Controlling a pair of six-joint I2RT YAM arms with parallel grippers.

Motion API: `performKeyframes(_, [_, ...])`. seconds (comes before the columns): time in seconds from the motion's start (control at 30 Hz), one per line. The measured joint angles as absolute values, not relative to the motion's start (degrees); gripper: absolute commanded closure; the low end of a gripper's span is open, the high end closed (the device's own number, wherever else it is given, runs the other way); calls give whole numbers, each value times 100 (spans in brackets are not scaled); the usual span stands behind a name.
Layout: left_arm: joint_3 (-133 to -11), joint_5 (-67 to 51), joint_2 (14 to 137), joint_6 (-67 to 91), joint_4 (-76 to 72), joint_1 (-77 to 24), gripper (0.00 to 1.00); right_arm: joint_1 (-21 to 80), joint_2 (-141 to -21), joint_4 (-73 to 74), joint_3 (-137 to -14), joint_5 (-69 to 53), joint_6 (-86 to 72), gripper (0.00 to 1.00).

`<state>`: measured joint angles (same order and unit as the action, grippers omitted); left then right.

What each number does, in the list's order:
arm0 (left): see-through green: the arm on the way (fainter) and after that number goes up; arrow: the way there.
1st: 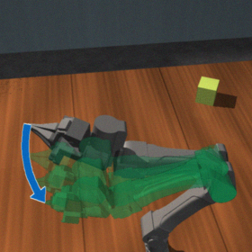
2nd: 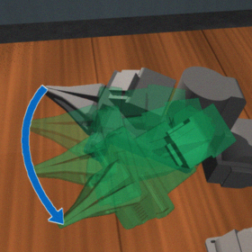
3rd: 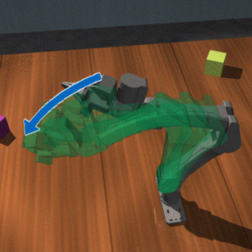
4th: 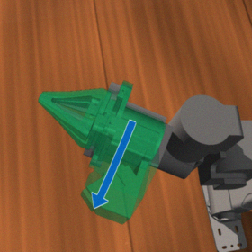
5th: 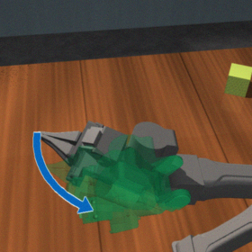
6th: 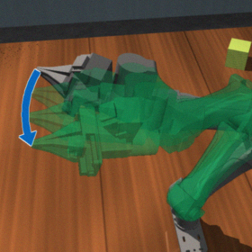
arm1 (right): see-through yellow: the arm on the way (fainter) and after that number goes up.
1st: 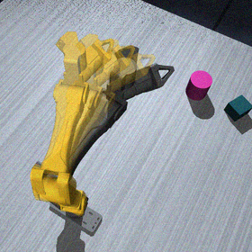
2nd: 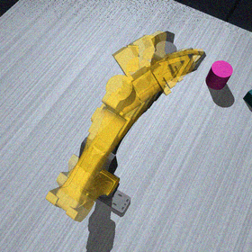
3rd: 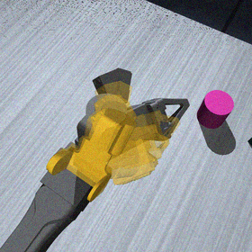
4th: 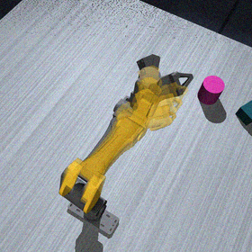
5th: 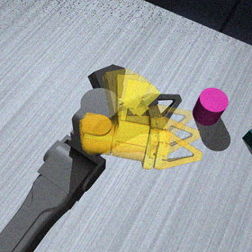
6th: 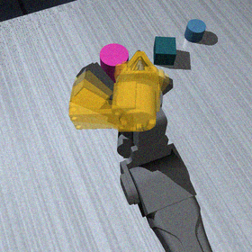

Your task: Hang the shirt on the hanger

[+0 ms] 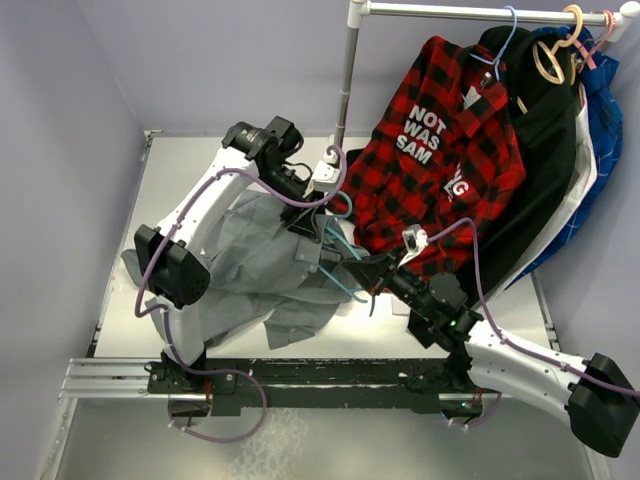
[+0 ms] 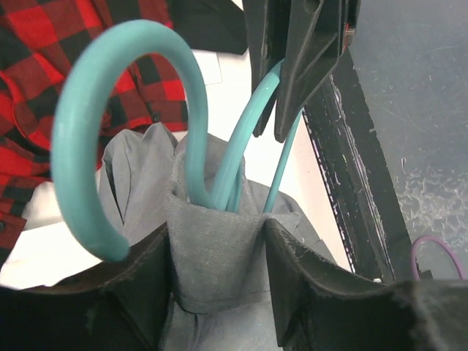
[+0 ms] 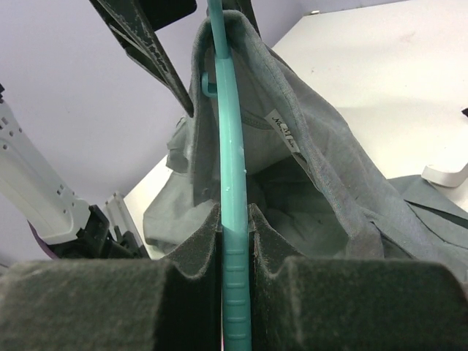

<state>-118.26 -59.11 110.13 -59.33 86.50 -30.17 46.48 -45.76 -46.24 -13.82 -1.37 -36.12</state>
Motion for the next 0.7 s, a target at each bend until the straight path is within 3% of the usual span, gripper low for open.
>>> performKeyframes(0.17, [-11653,-5741,11013,-5961,8591,-3015,73,4648,-4493,-4375,-1424,-113,-3529,100])
performKeyframes(0.33, [-11397,-5778,11013,-5979,8755,-3017,89,4650,-4366,-4036,-1424,-121,-3304,100])
performKeyframes(0.37, [-11345,-5784,11010,-5981,8759,-3017,100,4652,-4359,-3988,-1424,-123,-3275,100])
performKeyframes(0.7, [-11157,-5843,10746,-6281,8663,-3052,100,4663,-4200,-3887,-1444,-123,-3146,99])
